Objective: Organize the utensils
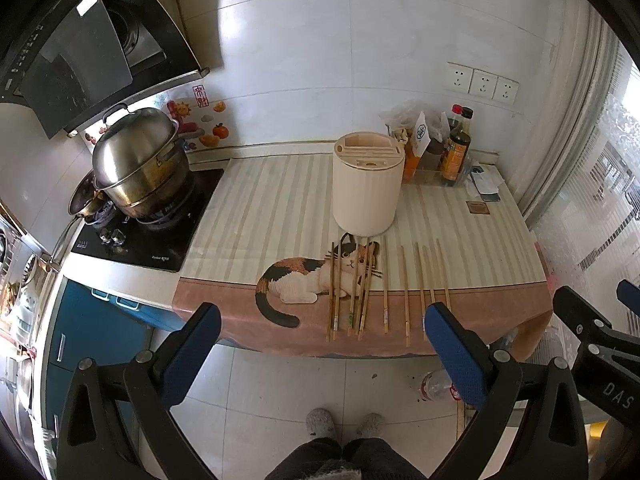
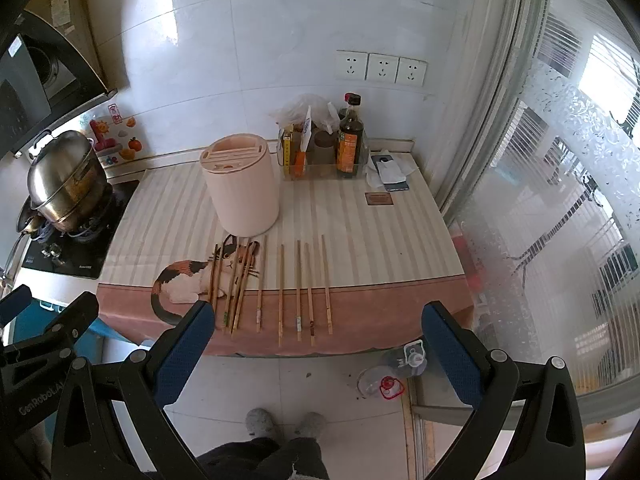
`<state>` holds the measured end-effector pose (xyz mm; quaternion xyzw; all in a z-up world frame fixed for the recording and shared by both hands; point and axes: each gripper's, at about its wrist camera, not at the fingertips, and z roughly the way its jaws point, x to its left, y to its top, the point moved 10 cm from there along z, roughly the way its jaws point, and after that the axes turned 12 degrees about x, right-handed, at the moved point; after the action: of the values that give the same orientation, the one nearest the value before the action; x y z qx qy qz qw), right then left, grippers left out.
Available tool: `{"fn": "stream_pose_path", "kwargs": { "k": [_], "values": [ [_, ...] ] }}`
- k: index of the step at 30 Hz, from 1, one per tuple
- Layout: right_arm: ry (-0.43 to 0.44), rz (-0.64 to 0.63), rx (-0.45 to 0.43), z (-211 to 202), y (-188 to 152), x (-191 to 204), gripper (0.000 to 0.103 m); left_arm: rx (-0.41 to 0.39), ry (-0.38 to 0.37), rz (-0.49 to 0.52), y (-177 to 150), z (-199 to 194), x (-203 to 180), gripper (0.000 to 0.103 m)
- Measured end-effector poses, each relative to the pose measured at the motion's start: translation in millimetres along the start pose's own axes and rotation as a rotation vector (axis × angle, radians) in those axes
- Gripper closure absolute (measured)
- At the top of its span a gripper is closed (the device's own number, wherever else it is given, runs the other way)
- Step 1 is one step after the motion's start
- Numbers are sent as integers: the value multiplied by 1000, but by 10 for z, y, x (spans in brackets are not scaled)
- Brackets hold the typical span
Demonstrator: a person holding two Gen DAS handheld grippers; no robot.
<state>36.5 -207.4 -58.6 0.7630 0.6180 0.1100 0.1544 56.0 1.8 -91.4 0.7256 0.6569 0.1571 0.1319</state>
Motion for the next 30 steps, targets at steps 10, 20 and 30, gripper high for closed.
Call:
{"fn": "stream_pose_path", "kwargs": {
  "k": [10,20,30],
  "values": [
    [-11,0,-5,-24,32,-10,0,-3,3,3,35,-24,-34,0],
    [-13,-2,-9,-23,27,-9,0,-4,-2,8,64,-42,-65,0],
    [-13,-4,-15,-36,38,-7,0,-19,-2,7,92,-103,-38,0]
  ]
}}
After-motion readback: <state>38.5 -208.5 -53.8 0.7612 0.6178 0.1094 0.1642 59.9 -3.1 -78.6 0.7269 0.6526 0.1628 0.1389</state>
